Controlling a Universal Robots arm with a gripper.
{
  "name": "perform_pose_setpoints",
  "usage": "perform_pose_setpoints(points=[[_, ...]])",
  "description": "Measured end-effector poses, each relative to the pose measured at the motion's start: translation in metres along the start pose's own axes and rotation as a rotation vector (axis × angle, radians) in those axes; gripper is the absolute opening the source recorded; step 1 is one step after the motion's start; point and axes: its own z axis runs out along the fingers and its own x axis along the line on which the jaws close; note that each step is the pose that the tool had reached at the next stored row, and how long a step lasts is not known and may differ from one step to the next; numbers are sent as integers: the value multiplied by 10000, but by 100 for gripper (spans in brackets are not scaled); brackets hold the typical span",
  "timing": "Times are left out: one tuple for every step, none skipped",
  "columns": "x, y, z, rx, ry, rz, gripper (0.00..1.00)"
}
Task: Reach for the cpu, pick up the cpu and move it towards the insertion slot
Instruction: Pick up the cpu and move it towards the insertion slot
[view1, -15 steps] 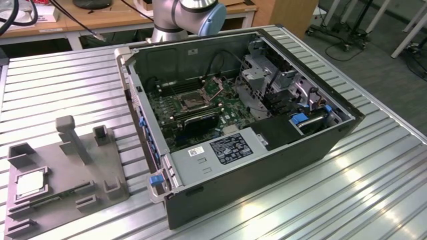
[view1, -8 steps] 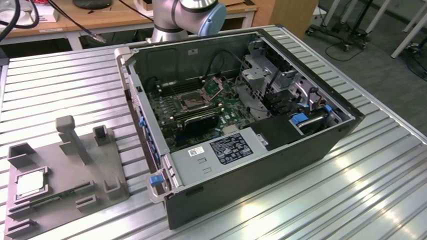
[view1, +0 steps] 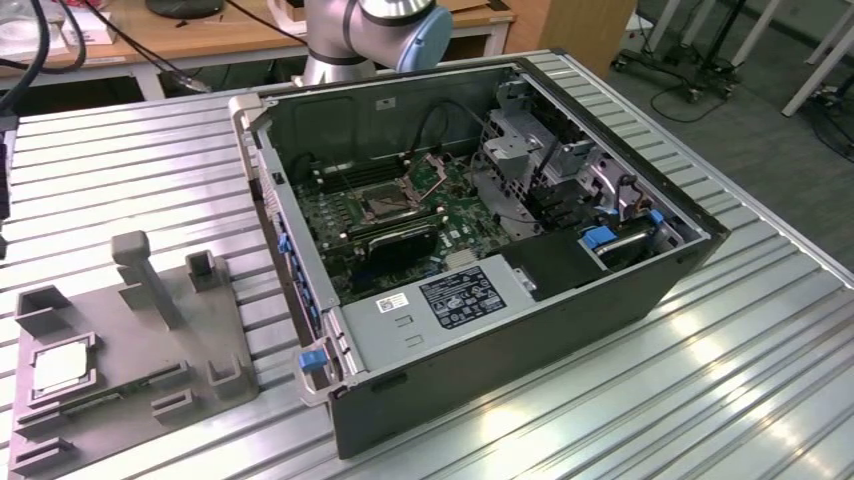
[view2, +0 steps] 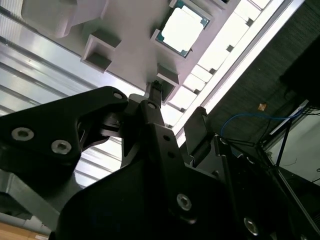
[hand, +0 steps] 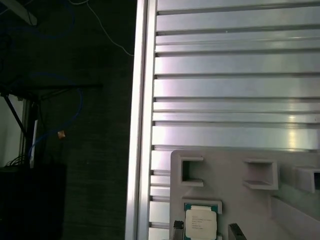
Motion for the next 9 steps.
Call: perform_pose_setpoints(points=[[0,-2,17,-1,1,1,46],[0,-3,34,-3,0,0,46],[1,-5,51,-5,0,0,46],[1,-7,67,-6,0,0,46],[1,-9,83,-7,0,0,46],[2,-11,99,-8,0,0,46],[2,-12,114,-8,0,0,46],[2,-14,127,-8,0,1,46],[2,-16,139,-9,0,0,46]])
